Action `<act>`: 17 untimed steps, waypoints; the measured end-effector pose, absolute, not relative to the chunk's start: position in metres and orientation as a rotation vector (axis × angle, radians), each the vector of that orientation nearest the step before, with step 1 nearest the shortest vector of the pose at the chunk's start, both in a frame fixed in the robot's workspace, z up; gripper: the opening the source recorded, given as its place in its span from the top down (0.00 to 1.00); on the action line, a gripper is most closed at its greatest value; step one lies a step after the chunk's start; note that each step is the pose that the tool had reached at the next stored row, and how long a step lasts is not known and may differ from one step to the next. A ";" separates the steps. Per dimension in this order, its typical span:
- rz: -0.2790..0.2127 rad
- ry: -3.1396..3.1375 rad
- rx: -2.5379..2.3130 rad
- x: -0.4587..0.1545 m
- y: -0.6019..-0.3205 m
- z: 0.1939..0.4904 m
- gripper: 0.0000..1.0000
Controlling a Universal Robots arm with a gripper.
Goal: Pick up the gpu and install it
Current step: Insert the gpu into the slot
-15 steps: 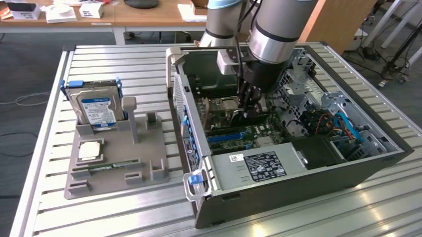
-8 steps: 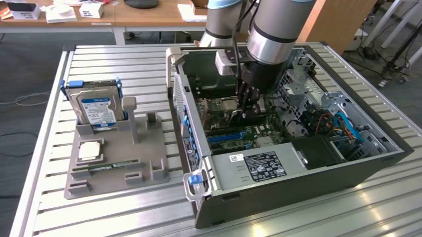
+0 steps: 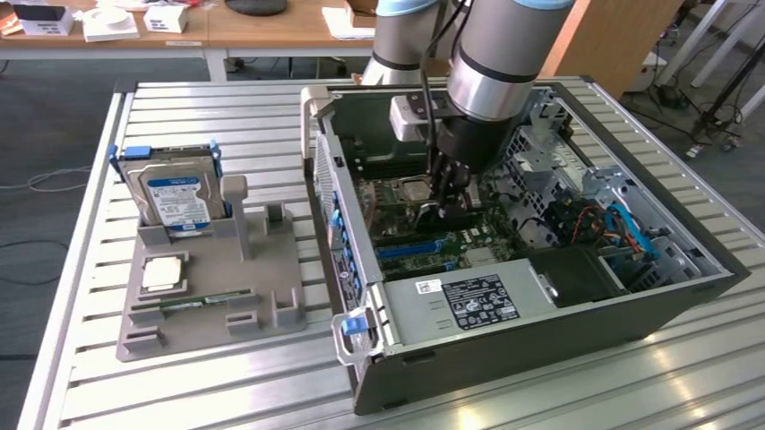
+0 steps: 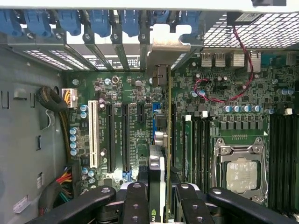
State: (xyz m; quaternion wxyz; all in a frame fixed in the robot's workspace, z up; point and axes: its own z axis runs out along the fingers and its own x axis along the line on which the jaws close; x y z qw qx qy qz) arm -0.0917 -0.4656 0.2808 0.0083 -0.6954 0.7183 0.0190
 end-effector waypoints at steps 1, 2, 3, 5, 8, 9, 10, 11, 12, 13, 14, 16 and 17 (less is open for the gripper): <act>0.059 2.245 -2.173 -0.093 -0.466 0.280 0.73; 0.059 2.245 -2.173 -0.093 -0.466 0.280 0.73; 0.059 2.245 -2.173 -0.094 -0.466 0.280 0.73; 0.059 2.245 -2.173 -0.094 -0.466 0.280 0.73; 0.059 2.245 -2.173 -0.095 -0.466 0.279 0.73; 0.059 2.245 -2.173 -0.096 -0.466 0.279 0.73; 0.059 2.245 -2.173 -0.097 -0.465 0.279 0.73; 0.059 2.245 -2.173 -0.097 -0.466 0.279 0.73; 0.059 2.245 -2.173 -0.098 -0.466 0.279 0.73; 0.059 2.245 -2.173 -0.098 -0.466 0.279 0.73; 0.059 2.244 -2.174 -0.098 -0.466 0.278 0.73; 0.059 2.244 -2.174 -0.099 -0.466 0.276 0.73; 0.059 2.244 -2.175 -0.099 -0.466 0.275 0.73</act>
